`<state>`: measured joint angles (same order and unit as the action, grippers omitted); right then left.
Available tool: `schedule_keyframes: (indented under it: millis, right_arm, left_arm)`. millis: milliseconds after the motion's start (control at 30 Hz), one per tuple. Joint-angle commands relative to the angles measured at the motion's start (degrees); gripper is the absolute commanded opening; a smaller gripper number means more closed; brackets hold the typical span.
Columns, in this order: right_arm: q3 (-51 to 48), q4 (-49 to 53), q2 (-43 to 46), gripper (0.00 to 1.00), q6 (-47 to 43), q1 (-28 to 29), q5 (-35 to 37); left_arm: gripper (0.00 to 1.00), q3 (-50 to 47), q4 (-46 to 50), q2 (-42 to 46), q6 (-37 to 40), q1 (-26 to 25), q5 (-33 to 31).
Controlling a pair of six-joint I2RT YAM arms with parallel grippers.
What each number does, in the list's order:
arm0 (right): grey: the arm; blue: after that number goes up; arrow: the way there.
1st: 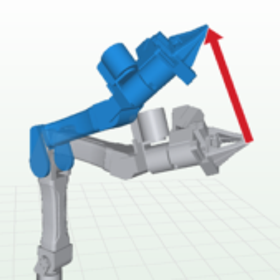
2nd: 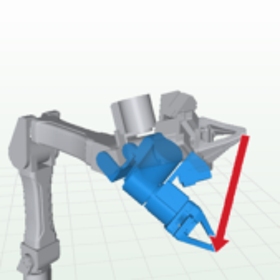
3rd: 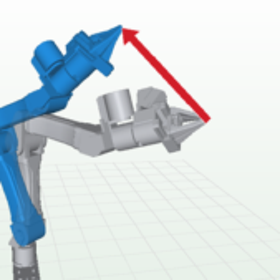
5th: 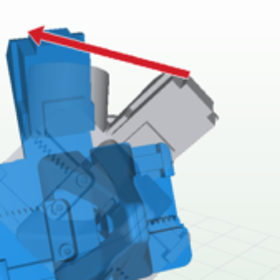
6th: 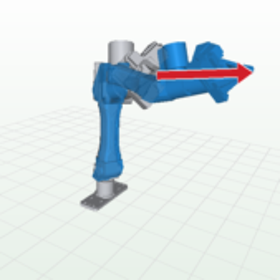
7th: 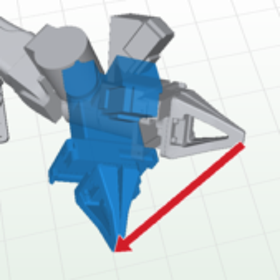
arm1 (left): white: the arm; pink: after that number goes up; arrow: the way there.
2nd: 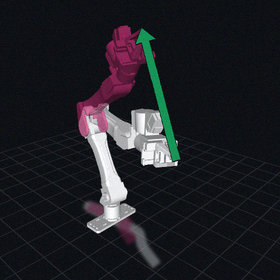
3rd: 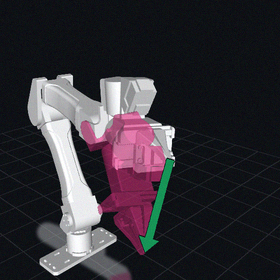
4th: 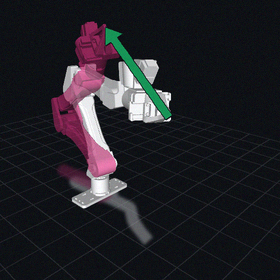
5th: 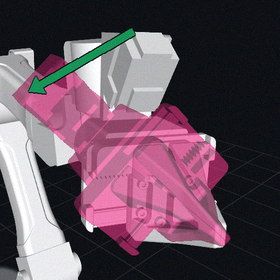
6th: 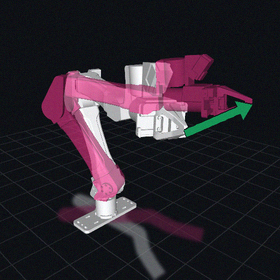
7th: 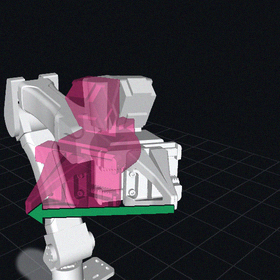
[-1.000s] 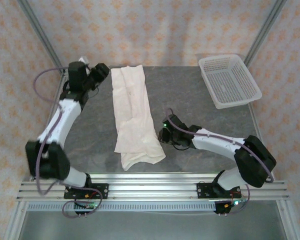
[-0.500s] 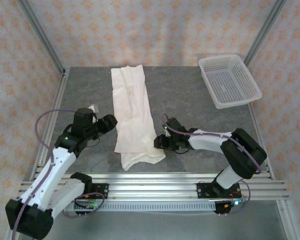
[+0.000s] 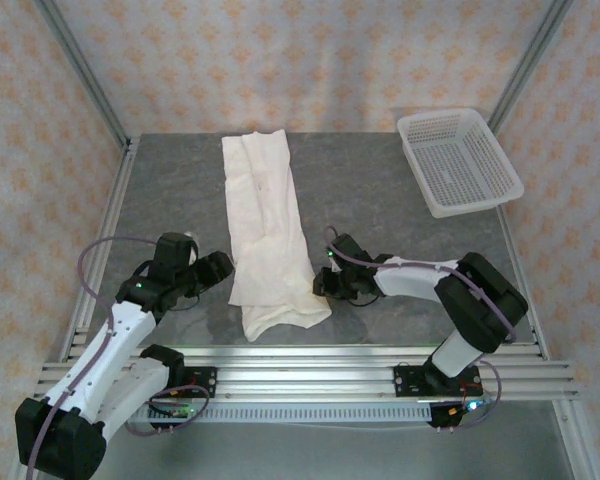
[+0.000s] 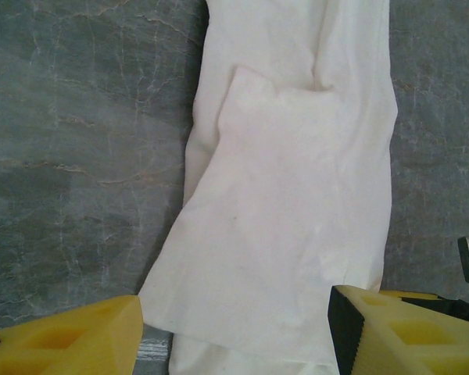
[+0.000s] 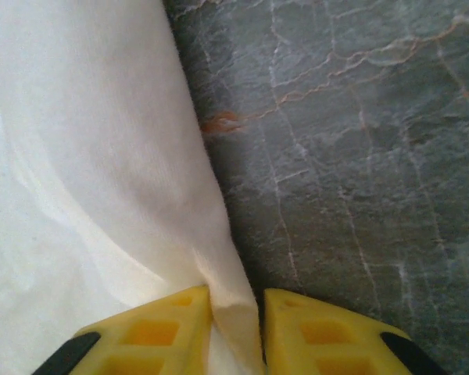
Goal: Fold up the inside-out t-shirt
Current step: Fold the T-shirt at the top-center of the table.
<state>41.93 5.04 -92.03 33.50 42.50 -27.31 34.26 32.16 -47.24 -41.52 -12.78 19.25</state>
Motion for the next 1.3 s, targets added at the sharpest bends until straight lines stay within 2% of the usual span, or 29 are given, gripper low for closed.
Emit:
schedule_keyframes:
  millis: [0,33,167,233,533,633,733,900,1067,1267]
  right_arm:
    - [2.6,-5.63,-4.71,0.21,0.28,4.42,-3.83]
    - [2.71,-5.36,-4.87,0.21,0.26,4.56,-3.51]
    - [2.71,-4.38,-4.04,0.32,0.14,4.96,-2.88]
    - [2.24,-5.0,-3.11,0.32,0.46,5.09,-3.36]
    - [2.77,-5.26,-5.33,0.22,1.25,5.2,-2.43]
    - [2.98,-3.1,-4.14,0.12,1.17,5.15,0.09]
    - [2.02,-1.27,0.66,0.0,1.14,4.74,2.29]
    - [0.21,-1.37,7.3,0.0,2.09,3.65,2.83]
    - [0.18,-2.81,5.71,0.0,2.97,3.6,1.85]
    - [0.35,-3.19,4.48,0.0,3.37,3.64,1.47]
  left_arm:
    - [0.65,-0.94,0.44,1.1,-1.1,-0.38,0.1]
    - [0.65,-0.97,0.44,1.24,-1.2,-0.39,-0.12]
    - [0.65,-1.34,0.55,1.67,-1.29,-0.38,-0.38]
    - [0.65,-1.85,0.47,2.05,-1.66,-0.34,-0.34]
    - [0.67,-4.2,-0.74,0.84,-1.98,-0.38,0.06]
    - [0.7,-4.63,-0.17,-1.25,-2.88,-0.37,0.37]
    - [0.7,-5.7,-2.31,-3.36,-4.15,-0.39,3.52]
    - [0.67,-7.72,-6.66,-7.13,-6.78,-0.64,8.05]
    - [0.57,-7.28,-7.19,-12.99,-8.38,-2.18,9.36]
    - [0.55,-8.18,-10.82,-15.35,-10.88,-3.04,8.46]
